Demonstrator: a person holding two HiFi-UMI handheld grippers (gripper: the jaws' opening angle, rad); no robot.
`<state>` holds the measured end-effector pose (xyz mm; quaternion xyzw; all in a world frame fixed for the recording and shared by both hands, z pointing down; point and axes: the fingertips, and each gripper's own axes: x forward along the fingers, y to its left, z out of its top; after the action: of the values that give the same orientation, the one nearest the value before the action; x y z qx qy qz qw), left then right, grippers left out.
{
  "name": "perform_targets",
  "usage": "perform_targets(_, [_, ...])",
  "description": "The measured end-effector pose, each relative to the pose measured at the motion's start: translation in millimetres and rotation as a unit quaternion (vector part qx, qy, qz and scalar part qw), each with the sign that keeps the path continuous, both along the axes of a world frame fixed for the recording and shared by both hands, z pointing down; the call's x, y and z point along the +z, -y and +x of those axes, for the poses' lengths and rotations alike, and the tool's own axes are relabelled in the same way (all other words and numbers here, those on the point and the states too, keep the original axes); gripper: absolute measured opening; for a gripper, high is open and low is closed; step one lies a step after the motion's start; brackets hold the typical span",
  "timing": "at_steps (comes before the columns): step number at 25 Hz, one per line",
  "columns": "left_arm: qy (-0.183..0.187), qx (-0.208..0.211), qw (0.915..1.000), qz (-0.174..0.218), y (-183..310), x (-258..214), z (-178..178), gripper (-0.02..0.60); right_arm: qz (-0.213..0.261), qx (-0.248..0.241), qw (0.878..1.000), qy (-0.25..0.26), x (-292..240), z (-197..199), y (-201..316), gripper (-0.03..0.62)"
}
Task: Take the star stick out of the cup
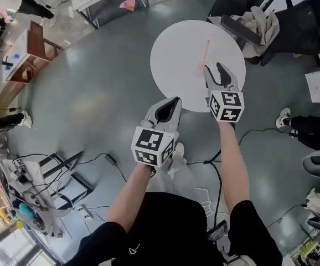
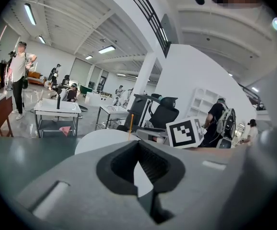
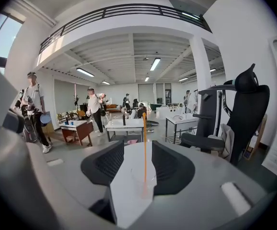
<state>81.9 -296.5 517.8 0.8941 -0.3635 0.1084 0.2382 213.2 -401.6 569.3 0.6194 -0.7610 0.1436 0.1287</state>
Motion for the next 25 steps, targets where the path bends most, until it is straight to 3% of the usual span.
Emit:
perform_targets(16, [0.003,-0.031,0.9994,-0.018,20.8,12.4,-21.1,0.003,-0.027,-0.021,0.999,-0.029,35.4,-0.5,50.2,0.169])
perform_targets(21, [0.004,-0.036,0.9991,-0.021,21.2,14.0,-30.8,0.003,-0.032,-0.018,0.999,-0.039,41.5,-3.3,57.4,0.13])
perform_targets(25, [0.007,-0.043,0.9988,-0.022,25.0,15.4,-37.5,0.003,-0.034,-0.008,0.998,-0.048,42.9,-2.5,65.0,0.033])
